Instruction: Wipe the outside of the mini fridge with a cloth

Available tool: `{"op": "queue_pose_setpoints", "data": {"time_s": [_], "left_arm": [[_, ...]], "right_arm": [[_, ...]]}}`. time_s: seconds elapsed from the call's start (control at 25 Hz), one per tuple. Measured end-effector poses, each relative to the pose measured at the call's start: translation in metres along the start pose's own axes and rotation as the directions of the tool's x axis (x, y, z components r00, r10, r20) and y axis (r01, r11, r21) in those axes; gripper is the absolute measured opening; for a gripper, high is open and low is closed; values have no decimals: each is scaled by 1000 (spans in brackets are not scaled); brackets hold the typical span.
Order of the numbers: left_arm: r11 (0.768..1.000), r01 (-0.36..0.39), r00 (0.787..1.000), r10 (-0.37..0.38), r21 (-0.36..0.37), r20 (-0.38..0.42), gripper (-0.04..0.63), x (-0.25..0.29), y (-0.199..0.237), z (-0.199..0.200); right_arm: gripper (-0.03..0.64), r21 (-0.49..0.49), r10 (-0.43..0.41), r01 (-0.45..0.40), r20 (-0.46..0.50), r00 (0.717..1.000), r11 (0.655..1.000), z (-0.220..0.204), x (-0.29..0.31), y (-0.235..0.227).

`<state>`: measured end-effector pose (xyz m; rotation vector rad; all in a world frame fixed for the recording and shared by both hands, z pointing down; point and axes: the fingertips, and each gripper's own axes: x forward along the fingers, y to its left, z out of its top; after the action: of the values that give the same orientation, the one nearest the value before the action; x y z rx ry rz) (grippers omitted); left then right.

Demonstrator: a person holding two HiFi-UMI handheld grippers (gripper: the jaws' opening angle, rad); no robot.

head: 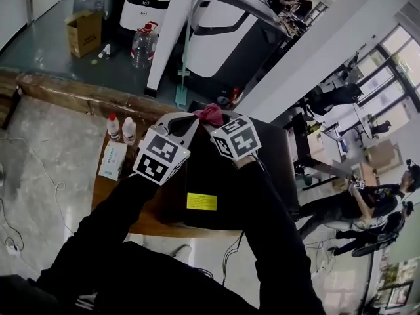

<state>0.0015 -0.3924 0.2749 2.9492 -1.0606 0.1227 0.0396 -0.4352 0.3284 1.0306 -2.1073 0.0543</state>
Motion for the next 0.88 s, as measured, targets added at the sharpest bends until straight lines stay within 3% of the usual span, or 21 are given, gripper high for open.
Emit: {"op": "queue_pose_setpoints", "data": {"time_s": [0.36,0.64,0.88], "left_arm": [[996,-72,997,73,45,-20,6,-7,-60,23],[999,-14,998,18,49,-68,6,39,-151,39],[998,17,998,-13,67,-61,6,81,-220,53]], "right_arm": [[89,-69,-9,7,-27,1000,998,-50,-39,-14],[89,-17,-39,38,-36,999,999,-120,-98,-78],[89,16,-70,71,-50,996,997,-183,-144,-135]]}}
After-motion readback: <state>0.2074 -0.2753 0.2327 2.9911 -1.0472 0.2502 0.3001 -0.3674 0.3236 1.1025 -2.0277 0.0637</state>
